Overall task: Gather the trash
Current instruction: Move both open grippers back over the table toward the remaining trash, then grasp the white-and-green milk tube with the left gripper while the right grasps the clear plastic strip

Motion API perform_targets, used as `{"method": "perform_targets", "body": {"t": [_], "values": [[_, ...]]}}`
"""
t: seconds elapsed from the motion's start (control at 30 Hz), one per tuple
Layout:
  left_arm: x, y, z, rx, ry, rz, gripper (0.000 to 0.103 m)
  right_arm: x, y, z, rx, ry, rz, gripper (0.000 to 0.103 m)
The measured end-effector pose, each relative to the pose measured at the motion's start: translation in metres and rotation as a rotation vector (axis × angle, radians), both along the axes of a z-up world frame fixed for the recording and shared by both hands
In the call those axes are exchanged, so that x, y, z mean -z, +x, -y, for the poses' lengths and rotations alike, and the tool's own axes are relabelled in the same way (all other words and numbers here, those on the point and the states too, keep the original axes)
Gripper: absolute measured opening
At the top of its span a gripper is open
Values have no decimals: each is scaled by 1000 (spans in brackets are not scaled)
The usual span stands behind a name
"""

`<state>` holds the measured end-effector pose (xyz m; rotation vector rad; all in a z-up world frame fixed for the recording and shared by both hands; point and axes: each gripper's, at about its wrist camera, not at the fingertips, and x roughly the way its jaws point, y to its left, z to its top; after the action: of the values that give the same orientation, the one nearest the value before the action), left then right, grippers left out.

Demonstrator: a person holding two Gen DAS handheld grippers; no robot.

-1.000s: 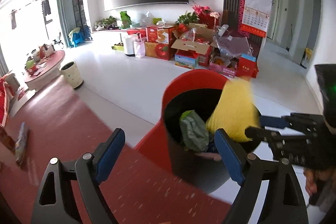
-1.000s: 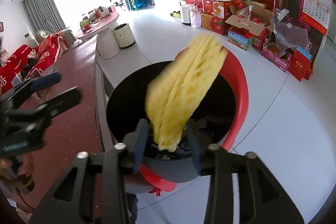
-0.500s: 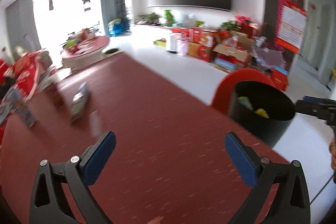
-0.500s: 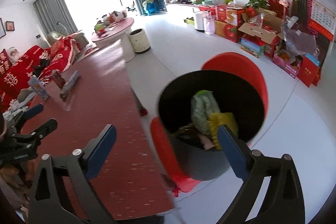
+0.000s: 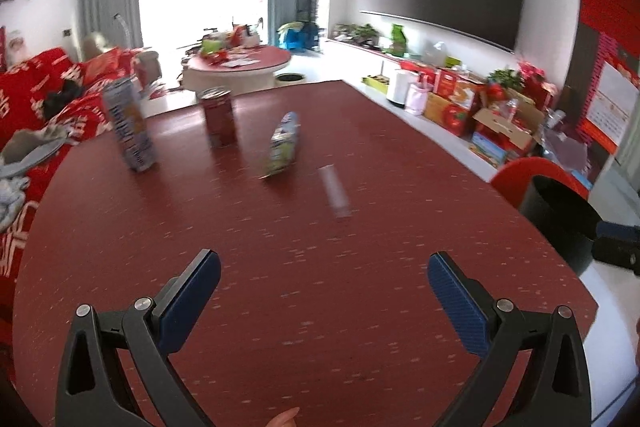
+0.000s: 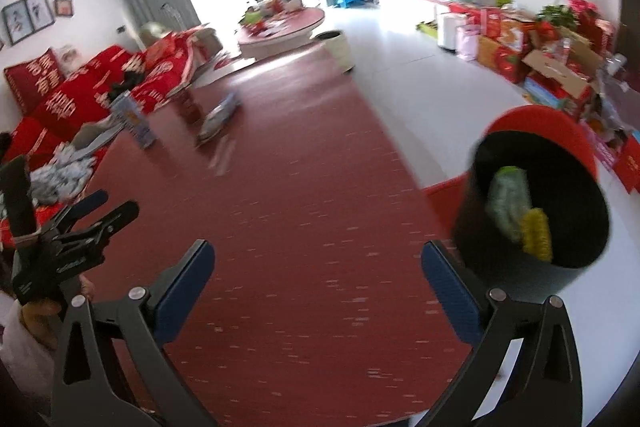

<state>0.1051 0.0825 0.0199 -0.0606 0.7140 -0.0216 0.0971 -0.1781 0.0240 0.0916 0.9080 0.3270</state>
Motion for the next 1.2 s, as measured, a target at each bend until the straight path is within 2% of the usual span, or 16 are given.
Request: {"method": "perform_targets", "body": {"t": [0.17, 0.53, 0.97, 1.2], "values": [[10, -3, -35, -76, 30, -5, 103, 11, 5, -49, -80, -35, -29, 103], [20, 8, -76, -146, 9, -29, 103, 28, 34, -127, -177, -72, -59, 103], [26, 45, -91, -164, -4, -73, 103, 40, 72, -158, -198, -72, -84, 103], [18, 104, -100, -128, -104, -92, 103, 45, 88, -156, -167, -48, -69, 103]]}}
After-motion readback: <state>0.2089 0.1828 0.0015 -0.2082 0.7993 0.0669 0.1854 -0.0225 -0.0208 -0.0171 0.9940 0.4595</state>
